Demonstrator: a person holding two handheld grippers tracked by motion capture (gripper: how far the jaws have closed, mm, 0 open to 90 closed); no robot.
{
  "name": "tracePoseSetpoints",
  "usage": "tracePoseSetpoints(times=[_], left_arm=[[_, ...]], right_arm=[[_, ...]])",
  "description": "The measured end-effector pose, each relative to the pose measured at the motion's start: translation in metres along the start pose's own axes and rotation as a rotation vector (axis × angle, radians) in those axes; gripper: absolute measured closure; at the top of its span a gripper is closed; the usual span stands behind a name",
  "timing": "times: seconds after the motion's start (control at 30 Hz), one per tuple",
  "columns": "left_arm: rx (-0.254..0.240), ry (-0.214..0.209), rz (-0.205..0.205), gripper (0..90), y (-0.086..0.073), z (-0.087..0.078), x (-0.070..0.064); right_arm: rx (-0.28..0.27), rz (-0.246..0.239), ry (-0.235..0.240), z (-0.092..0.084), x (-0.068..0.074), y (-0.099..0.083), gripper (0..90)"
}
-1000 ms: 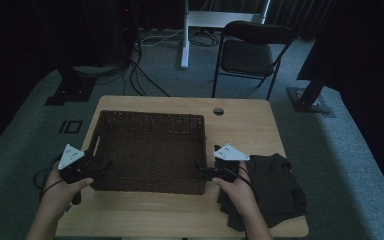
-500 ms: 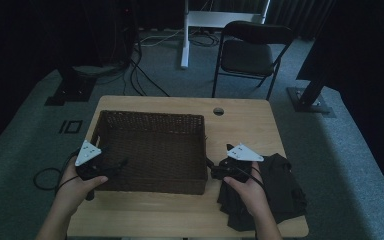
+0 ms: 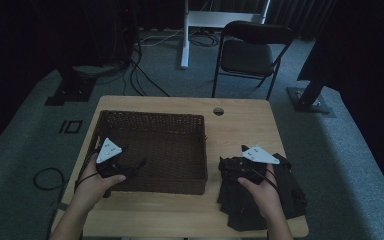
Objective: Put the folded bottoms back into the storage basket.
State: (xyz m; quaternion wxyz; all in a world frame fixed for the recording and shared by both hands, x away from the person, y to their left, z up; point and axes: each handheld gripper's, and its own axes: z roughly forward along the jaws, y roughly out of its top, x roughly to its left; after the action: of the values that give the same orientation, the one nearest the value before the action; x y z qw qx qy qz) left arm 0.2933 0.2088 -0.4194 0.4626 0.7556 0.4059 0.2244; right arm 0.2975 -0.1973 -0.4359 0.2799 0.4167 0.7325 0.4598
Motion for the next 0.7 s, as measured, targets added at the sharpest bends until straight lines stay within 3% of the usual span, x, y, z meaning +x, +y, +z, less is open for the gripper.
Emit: tracePoseSetpoints(times=[0.3,0.7], left_arm=[[0.015,-0.043,0.023,19.8,0.006,0.015,-0.017],[-0.001,-0.103,0.054,20.9,0.017,0.03,-0.041]], right_arm=[[0.006,0.028,-0.035,-0.013,-0.016,-0.009,12.1],[0.018,0.06,-0.081,-0.029,-0.037,-0.024,12.1]])
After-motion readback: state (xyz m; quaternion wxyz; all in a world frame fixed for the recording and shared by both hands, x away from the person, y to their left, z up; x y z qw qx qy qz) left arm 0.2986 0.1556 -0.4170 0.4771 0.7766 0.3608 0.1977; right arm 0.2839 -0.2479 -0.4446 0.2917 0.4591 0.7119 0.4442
